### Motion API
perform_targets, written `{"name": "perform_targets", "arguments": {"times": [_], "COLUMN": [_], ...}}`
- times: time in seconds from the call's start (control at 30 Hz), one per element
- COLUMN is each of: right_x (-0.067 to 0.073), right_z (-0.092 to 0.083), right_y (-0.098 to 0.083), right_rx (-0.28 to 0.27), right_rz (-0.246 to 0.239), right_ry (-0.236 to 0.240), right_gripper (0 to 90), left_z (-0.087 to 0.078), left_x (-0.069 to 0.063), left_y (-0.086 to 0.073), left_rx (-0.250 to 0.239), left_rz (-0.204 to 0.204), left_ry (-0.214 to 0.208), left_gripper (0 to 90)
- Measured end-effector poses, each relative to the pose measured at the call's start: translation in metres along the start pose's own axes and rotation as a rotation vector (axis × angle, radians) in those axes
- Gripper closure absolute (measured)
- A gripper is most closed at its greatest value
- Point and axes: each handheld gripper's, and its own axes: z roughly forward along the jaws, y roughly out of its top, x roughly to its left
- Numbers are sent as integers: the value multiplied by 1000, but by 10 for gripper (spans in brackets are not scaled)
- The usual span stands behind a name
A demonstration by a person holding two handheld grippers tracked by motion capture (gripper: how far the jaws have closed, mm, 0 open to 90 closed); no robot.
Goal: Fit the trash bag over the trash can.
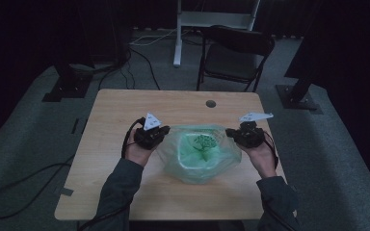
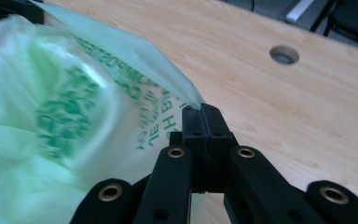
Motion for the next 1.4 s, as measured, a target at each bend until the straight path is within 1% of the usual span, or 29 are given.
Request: {"name": "perform_targets", "arguments": {"times": [0.03, 0.07, 0.1, 0.17, 0.23, 0.27, 0.4, 0.53, 0.6, 0.7, 0.77, 0.8, 0.83, 0.87, 0.9, 0.93, 0.97, 1.0, 1.03, 1.07, 1.1, 1.13, 1.17, 1.2, 1.23, 1.27, 1.3, 1.33, 1.4], "right_x": [-2, -4, -6, -8, -9, -10, -8, -6, -6, -7, -7, -8, -8, -8, -8, -8, -7, -6, -5, -4, -2, 1, 4, 7, 7, 10, 10, 18, 22], "right_z": [3, 7, 10, 16, 20, 26, 33, 37, 38, 37, 35, 32, 32, 29, 16, 11, 2, -5, -11, -19, -26, -33, -37, -41, -41, -44, -44, -49, -50], "right_y": [-2, -5, -7, -11, -14, -20, -34, -46, -52, -58, -62, -63, -63, -63, -62, -61, -58, -56, -55, -53, -52, -51, -50, -51, -51, -51, -51, -57, -62], "right_rx": [6, 16, 26, 45, 55, 78, 111, 140, 150, 160, 163, 153, 153, 142, 79, 55, 23, -1, -20, -44, -65, -83, -90, -102, -102, -106, -106, -120, -131], "right_rz": [12, 21, 29, 46, 52, 60, 66, 70, 75, 79, 74, 74, 74, 78, 77, 76, 77, 71, 68, 61, 58, 47, 37, 25, 25, 11, 11, -20, -20], "right_ry": [0, 1, 0, 3, 4, 10, 18, 27, 28, 32, 32, 23, 23, 16, 24, 28, 28, 23, 25, 37, 55, 82, 95, 109, 109, 130, 130, 179, 234], "right_gripper": [900, 900, 900, 900, 900, 899, 893, 878, 867, 841, 791, 770, 770, 749, 675, 667, 651, 634, 618, 609, 595, 584, 572, 563, 563, 563, 555, 522, 516], "left_z": [0, 6, 9, 14, 16, 19, 20, 20, 20, 17, 15, 9, 9, 3, -8, -8, -23, -23, -34, -40, -40, -47, -50, -57, -57, -57, -62, -62, -59], "left_x": [0, 1, 2, 3, 3, 3, 1, -1, -4, -2, -1, 1, 1, 2, 3, 3, 2, 2, 0, -1, -1, -3, -4, -9, -9, -9, -18, -22, -30], "left_y": [0, -3, -5, -8, -10, -15, -27, -34, -42, -50, -52, -55, -55, -55, -54, -54, -51, -51, -47, -45, -45, -43, -42, -42, -42, -42, -44, -45, -48], "left_rx": [0, 8, 16, 41, 47, 65, 88, 108, 134, 140, 135, 113, 113, 90, 55, 55, 5, 5, -31, -50, -50, -67, -78, -99, -99, -99, -106, -103, -86], "left_rz": [0, -28, -37, -46, -48, -51, -57, -58, -44, -52, -61, -76, -76, -82, -92, -92, -90, -90, -83, -83, -83, -78, -76, -65, -65, -65, -40, -31, -9], "left_ry": [0, -3, -6, -9, -8, -12, -25, -36, -40, -37, -37, -32, -32, -30, -28, -28, -22, -22, -17, -16, -16, -18, -24, -48, -48, -48, -79, -90, -112], "left_gripper": [887, 887, 887, 887, 887, 887, 869, 836, 818, 803, 782, 757, 730, 730, 659, 655, 638, 621, 609, 597, 582, 570, 563, 556, 546, 546, 546, 536, 525]}}
